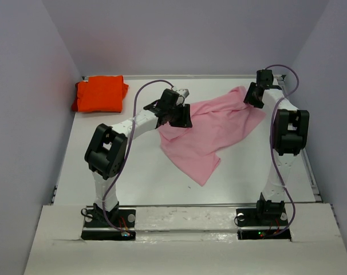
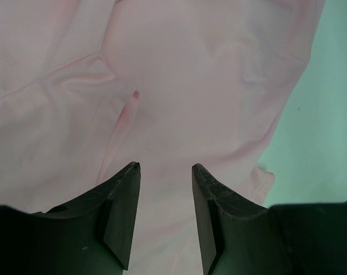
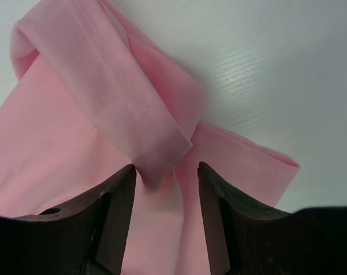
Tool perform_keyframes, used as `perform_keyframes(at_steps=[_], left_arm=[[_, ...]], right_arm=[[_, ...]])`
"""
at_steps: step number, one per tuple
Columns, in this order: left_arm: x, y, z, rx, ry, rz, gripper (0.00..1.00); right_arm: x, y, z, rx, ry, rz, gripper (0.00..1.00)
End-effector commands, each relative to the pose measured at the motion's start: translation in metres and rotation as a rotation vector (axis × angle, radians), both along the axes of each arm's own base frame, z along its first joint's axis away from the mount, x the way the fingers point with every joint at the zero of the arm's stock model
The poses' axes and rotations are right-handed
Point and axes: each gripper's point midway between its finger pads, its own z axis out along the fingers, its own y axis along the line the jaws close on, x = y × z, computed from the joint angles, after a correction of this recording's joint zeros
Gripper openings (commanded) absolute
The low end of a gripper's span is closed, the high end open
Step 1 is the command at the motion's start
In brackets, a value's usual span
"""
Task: Fold and stack the t-shirts
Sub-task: Flatten out the tshirt
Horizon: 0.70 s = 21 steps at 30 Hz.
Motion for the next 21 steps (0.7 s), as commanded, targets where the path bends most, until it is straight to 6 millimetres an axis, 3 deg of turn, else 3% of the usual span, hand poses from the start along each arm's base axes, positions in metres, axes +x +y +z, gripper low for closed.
perform_keyframes(at_steps=[1, 14, 21], left_arm=[[0.005, -0.009, 0.036, -0.056, -0.070, -0.032, 0.51], [0.003, -0.010, 0.038, -0.066, -0.069, -0.040, 0.51], [0.001, -0.012, 0.040, -0.076, -0.066, -0.049, 0.51]], right_arm=[[0.012, -0.017, 0.027, -0.068, -0.064, -0.033, 0.53], [0.022, -0.026, 0.020, -0.079, -0.065, -0.060, 0.53], [0.028, -0.023, 0.006, -0.059, -0.053, -0.052, 0.53]])
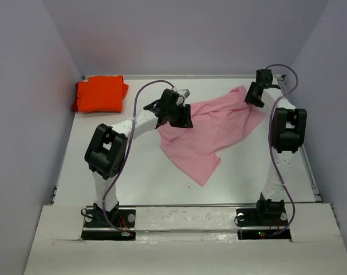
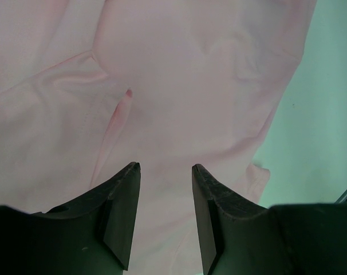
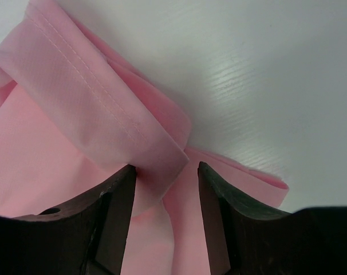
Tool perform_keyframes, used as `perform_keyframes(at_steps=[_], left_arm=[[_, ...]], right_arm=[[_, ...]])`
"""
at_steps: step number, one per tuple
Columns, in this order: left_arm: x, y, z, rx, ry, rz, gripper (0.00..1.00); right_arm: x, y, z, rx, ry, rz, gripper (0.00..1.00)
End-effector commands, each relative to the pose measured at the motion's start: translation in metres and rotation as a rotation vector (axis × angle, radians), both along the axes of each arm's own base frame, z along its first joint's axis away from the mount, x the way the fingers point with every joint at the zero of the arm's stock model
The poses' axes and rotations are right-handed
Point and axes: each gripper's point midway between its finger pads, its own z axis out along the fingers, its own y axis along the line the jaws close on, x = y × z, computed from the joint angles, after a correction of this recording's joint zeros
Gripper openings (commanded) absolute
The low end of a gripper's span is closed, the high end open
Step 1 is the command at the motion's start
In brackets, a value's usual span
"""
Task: Fold and stack the t-shirts
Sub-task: Flatten out the tshirt
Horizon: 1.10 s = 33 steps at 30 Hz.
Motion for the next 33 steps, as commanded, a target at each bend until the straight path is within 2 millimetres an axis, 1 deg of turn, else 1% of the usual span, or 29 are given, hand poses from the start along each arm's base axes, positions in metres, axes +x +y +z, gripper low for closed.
perform_keyframes(at_steps=[1, 2, 3, 7, 14, 20, 23, 25, 26, 28, 29, 30, 32, 33], left_arm=[[0.004, -0.010, 0.038, -0.064, -0.073, -0.030, 0.51], [0.003, -0.010, 0.039, -0.067, -0.073, -0.034, 0.51], [0.003, -0.010, 0.039, -0.068, -0.072, -0.035, 0.51], [0.002, -0.011, 0.040, -0.071, -0.074, -0.038, 0.51], [0.002, -0.012, 0.040, -0.074, -0.071, -0.041, 0.51], [0.002, -0.011, 0.038, -0.074, -0.068, -0.041, 0.51], [0.002, -0.011, 0.038, -0.074, -0.068, -0.041, 0.51], [0.002, -0.012, 0.041, -0.077, -0.073, -0.045, 0.51], [0.002, -0.012, 0.041, -0.078, -0.072, -0.042, 0.51], [0.002, -0.011, 0.041, -0.076, -0.074, -0.042, 0.51], [0.002, -0.011, 0.041, -0.076, -0.076, -0.043, 0.51], [0.002, -0.011, 0.041, -0.076, -0.076, -0.041, 0.51], [0.002, -0.012, 0.040, -0.078, -0.071, -0.043, 0.51], [0.002, -0.012, 0.040, -0.077, -0.072, -0.044, 0.51]], right_arm=[[0.016, -0.007, 0.010, -0.005, -0.049, -0.013, 0.53], [0.017, -0.005, 0.005, 0.003, -0.044, -0.008, 0.53], [0.017, -0.009, 0.003, 0.007, -0.042, -0.014, 0.52], [0.020, -0.009, 0.000, 0.012, -0.044, -0.011, 0.50], [0.027, -0.010, 0.011, 0.002, -0.073, -0.005, 0.50], [0.030, -0.009, 0.025, 0.003, -0.099, 0.006, 0.50], [0.031, -0.009, 0.026, 0.002, -0.105, 0.008, 0.50], [0.032, -0.007, 0.024, 0.008, -0.104, 0.013, 0.48], [0.032, -0.007, 0.023, 0.011, -0.103, 0.016, 0.46], [0.031, -0.005, 0.020, 0.020, -0.097, 0.017, 0.34], [0.031, -0.004, 0.019, 0.024, -0.097, 0.023, 0.24], [0.032, -0.004, 0.019, 0.025, -0.099, 0.022, 0.21], [0.032, -0.004, 0.021, 0.025, -0.103, 0.022, 0.19], [0.032, -0.004, 0.022, 0.023, -0.104, 0.027, 0.16]])
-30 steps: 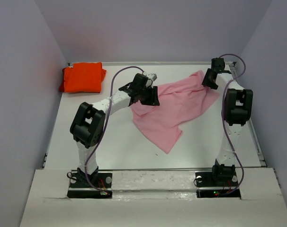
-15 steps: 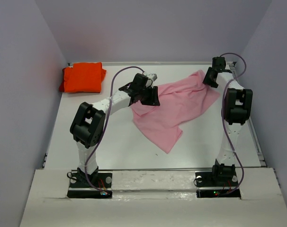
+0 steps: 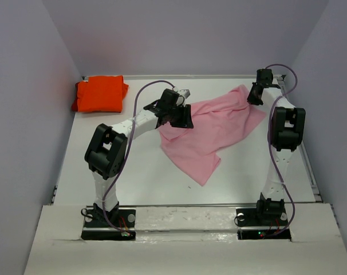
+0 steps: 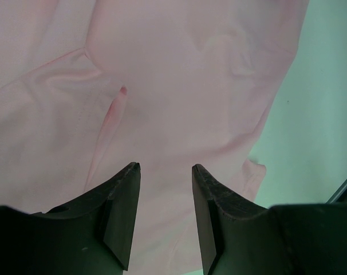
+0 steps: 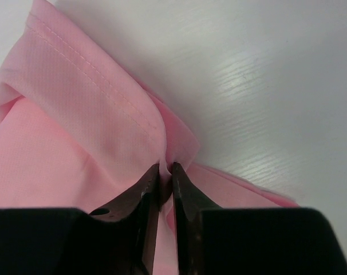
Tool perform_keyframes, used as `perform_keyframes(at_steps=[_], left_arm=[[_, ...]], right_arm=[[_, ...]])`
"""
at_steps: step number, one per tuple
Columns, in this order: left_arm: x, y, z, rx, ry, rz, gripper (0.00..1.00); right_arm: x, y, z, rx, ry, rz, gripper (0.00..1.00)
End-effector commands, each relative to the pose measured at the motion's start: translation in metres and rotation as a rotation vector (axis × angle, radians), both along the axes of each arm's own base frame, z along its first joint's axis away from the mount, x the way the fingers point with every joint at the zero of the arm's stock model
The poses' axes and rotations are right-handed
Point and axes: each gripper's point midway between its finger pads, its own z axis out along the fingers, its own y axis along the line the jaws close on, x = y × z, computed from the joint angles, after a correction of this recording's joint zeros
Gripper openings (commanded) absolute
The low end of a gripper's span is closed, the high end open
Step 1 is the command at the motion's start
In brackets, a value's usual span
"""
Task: Fold and stack the t-shirts
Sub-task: Flatten out the tshirt
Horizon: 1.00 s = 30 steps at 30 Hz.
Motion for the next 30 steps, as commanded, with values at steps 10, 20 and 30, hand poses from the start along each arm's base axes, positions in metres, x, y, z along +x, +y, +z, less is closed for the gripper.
perform_keyframes(at_steps=[10, 20, 30], left_arm=[[0.005, -0.010, 0.037, -0.064, -0.076, -0.029, 0.51], [0.005, -0.010, 0.037, -0.063, -0.075, -0.028, 0.51], [0.005, -0.010, 0.038, -0.064, -0.078, -0.030, 0.51]], right_arm=[[0.021, -0.003, 0.044, -0.012, -0.121, 0.021, 0.40], [0.024, -0.003, 0.053, -0.014, -0.142, 0.023, 0.41], [0.025, 0.001, 0.055, 0.006, -0.149, 0.037, 0.41]])
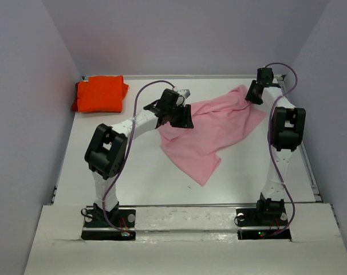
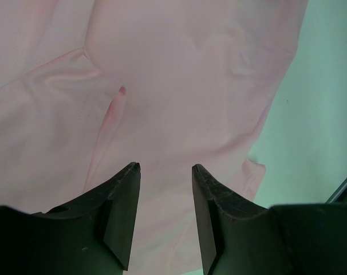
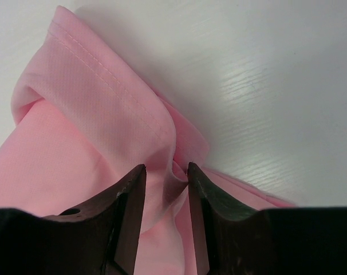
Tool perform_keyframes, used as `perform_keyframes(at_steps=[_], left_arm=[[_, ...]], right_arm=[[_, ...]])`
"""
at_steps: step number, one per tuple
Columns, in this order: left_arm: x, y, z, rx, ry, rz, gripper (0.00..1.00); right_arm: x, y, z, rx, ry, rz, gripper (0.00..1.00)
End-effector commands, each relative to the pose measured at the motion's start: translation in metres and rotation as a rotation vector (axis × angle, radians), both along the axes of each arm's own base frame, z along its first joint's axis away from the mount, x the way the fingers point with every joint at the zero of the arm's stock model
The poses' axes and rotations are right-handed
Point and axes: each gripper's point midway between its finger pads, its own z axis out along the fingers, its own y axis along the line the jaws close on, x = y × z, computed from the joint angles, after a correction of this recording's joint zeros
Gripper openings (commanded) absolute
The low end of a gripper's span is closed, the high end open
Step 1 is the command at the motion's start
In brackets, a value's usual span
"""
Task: Fold and stack the t-shirts
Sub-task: Flatten out the tshirt
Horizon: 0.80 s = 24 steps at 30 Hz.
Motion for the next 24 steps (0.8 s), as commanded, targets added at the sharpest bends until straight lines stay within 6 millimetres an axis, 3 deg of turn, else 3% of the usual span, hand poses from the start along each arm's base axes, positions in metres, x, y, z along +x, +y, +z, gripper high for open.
perform_keyframes(at_steps=[1, 5, 6, 8, 9, 10, 21, 23, 24], left_arm=[[0.006, -0.010, 0.038, -0.063, -0.081, -0.028, 0.51], [0.005, -0.010, 0.038, -0.061, -0.078, -0.028, 0.51], [0.006, -0.009, 0.038, -0.062, -0.079, -0.026, 0.51], [0.006, -0.009, 0.038, -0.061, -0.078, -0.026, 0.51], [0.006, -0.009, 0.038, -0.062, -0.079, -0.026, 0.51], [0.006, -0.009, 0.038, -0.061, -0.080, -0.025, 0.51], [0.006, -0.010, 0.031, -0.051, -0.067, -0.021, 0.51], [0.005, -0.010, 0.030, -0.050, -0.068, -0.022, 0.51], [0.005, -0.010, 0.030, -0.049, -0.068, -0.021, 0.51]], right_arm=[[0.020, -0.003, 0.048, -0.004, -0.127, 0.011, 0.41], [0.020, -0.001, 0.050, 0.002, -0.132, 0.017, 0.40], [0.020, 0.000, 0.048, 0.007, -0.130, 0.019, 0.36], [0.020, 0.001, 0.047, 0.013, -0.128, 0.024, 0.25], [0.020, 0.001, 0.045, 0.015, -0.125, 0.025, 0.06], [0.019, 0.002, 0.043, 0.019, -0.121, 0.024, 0.00], [0.018, 0.011, 0.054, 0.054, -0.141, 0.061, 0.00], [0.019, 0.012, 0.054, 0.058, -0.142, 0.067, 0.17], [0.019, 0.013, 0.055, 0.060, -0.144, 0.070, 0.21]])
